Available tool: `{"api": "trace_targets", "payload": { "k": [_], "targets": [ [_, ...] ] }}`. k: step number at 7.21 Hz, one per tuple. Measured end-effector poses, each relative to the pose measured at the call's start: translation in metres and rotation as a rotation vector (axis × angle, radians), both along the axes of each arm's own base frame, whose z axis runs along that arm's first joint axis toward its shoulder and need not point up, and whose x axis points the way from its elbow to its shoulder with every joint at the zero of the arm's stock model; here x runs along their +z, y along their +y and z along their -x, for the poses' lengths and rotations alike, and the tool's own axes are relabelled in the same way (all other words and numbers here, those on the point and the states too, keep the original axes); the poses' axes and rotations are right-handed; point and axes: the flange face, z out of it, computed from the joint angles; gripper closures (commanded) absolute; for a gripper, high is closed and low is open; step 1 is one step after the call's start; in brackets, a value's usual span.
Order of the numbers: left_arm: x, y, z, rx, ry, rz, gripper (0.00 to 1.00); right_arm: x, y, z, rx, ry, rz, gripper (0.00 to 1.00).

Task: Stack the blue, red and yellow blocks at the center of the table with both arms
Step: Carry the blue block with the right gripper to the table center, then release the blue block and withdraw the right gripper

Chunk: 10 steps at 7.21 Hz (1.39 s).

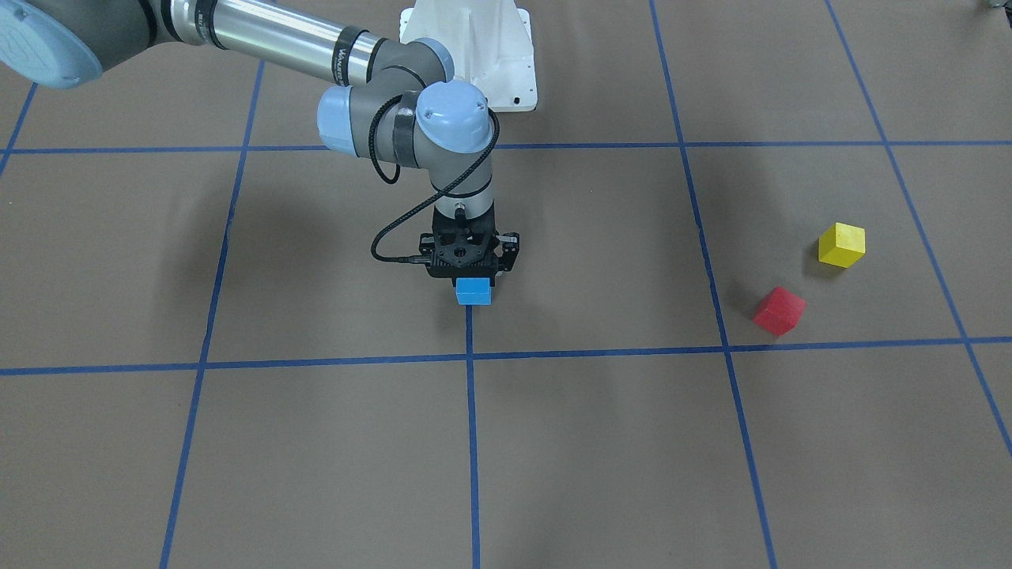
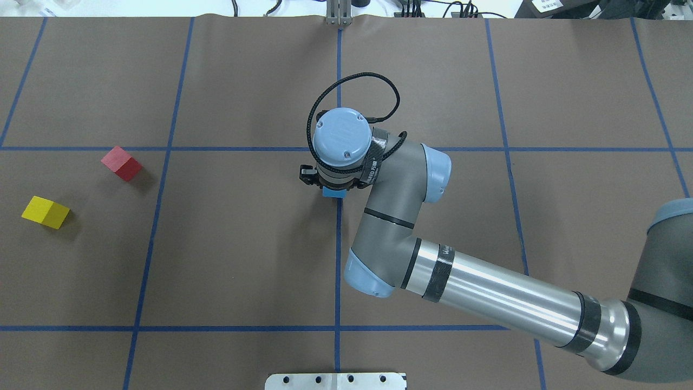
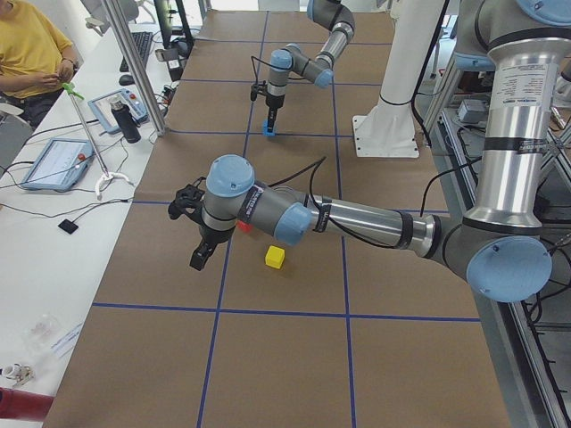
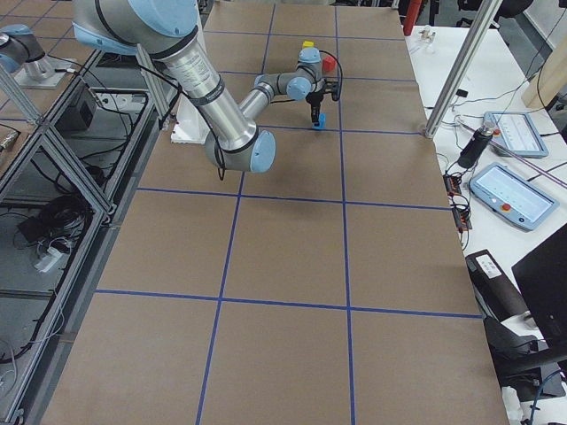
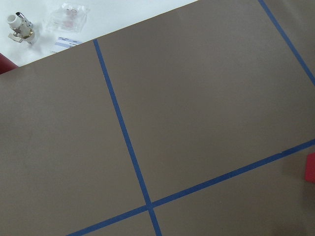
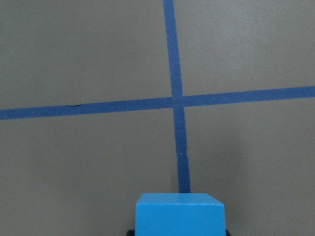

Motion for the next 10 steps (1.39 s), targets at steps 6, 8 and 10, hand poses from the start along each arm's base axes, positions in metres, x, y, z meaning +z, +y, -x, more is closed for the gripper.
{"api": "trace_targets", "payload": {
  "k": [6,8,10],
  "targets": [
    [-0.003,0.000,0.000,-0.003,0.003,-0.002,0.00,-0.027,-0.037,-0.060,0.017,-0.053,-0.017,0.01],
    [-0.011,-0.002,-0.009,0.005,0.009,-0.058,0.00,-0.022,-0.090,-0.141,0.001,-0.043,-0.023,0.00],
    [-0.020,-0.008,-0.069,0.100,0.021,-0.111,0.00,0.036,-0.142,-0.242,-0.063,0.014,-0.089,0.00]
  ]
}}
